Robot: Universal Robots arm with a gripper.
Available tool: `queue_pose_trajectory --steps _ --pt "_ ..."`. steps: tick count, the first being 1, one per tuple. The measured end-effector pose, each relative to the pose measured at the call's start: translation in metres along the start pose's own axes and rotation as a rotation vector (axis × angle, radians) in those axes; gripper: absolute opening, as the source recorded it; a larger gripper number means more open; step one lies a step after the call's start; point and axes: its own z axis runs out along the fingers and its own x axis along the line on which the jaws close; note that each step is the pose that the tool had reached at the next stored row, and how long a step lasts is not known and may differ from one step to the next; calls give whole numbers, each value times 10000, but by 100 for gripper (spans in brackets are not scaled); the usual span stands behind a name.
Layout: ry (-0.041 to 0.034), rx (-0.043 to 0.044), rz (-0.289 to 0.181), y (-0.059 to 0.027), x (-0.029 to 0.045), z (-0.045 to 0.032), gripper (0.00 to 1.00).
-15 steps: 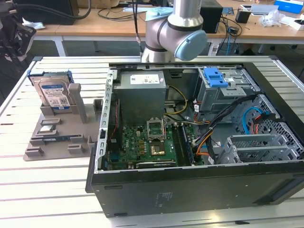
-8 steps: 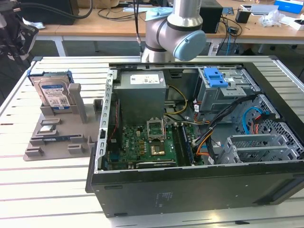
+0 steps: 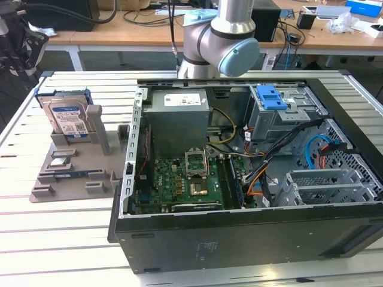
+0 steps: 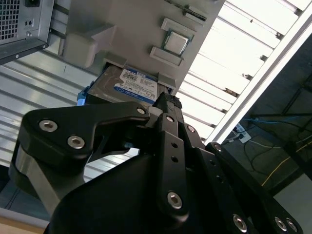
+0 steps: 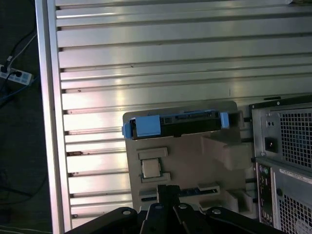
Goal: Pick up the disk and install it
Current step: 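Reach for the disk, then pick up the disk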
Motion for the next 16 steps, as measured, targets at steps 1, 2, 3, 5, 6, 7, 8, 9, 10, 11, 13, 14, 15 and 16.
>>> queue_pose_trajectory --steps 1,2,3,5,6,7,8,9,10,11,13,14,15,16 --pt "0 0 0 0 0 0 11" --pt "0 0 0 0 0 0 11" --pt "0 0 0 0 0 0 11" --pt "0 -9 -329 1 0 1 11" --pt "2 -16 -608 0 0 0 11" --pt "3 -25 -947 0 0 0 11" --pt "5 -34 -1262 0 0 0 11" --pt "7 -40 -1499 0 0 0 11" --pt "7 -45 -1664 0 0 0 11" --pt "8 -51 -1924 0 0 0 11" --pt "10 -68 -2541 0 0 0 11" --pt "12 -77 -2905 0 0 0 11" --pt "13 -81 -3035 0 0 0 11" --pt "14 -83 -3130 0 0 0 11"
